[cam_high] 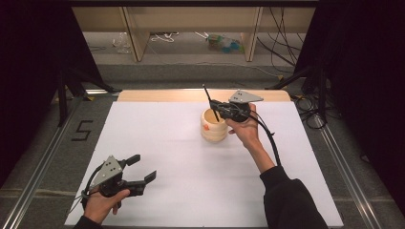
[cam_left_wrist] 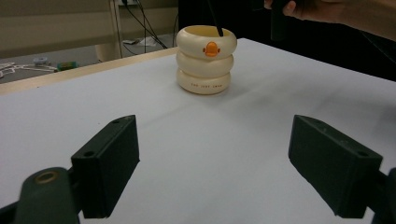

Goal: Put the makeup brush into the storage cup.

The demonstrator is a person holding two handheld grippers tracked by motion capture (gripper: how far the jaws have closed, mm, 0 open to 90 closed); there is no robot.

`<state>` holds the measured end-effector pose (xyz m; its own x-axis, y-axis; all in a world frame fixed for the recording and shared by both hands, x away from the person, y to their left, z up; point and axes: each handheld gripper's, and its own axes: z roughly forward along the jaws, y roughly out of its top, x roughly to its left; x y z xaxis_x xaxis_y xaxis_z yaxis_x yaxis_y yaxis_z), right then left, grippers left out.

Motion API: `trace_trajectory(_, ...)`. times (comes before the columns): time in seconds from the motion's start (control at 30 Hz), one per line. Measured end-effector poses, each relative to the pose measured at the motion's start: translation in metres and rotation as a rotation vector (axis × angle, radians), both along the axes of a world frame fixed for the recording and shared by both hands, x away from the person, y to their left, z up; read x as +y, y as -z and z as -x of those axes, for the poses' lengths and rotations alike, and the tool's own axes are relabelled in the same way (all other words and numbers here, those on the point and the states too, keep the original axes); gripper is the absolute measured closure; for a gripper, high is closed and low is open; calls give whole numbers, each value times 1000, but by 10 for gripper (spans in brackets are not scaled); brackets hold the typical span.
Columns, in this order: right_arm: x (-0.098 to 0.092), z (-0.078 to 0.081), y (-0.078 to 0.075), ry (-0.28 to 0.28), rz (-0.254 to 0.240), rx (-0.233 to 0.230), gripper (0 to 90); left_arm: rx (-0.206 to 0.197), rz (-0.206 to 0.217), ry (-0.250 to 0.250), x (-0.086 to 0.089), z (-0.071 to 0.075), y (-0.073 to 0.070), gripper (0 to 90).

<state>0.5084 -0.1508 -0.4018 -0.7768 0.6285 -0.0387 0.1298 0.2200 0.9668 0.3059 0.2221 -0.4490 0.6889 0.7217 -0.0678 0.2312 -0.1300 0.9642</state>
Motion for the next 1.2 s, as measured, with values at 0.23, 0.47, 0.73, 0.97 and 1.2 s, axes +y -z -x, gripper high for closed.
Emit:
trace_trajectory(0.23,2,-1,3,-2,-3,-2,842,4,-6,-3,-1,0,0,164)
trace_trajectory(0.47,0,-2,6,12,-8,5,842,-3,-12,0,0,-1,-1,164)
trace_trajectory(0.73,-7,-5,12,41,-36,25,842,4,-1,-1,-1,-1,0,164)
trace_trajectory(0.97,-7,-5,13,28,-39,34,842,2,-4,1,-1,-1,0,164)
trace_trajectory(1.2,-6,-6,15,30,-32,32,842,4,-2,0,-1,-1,0,164)
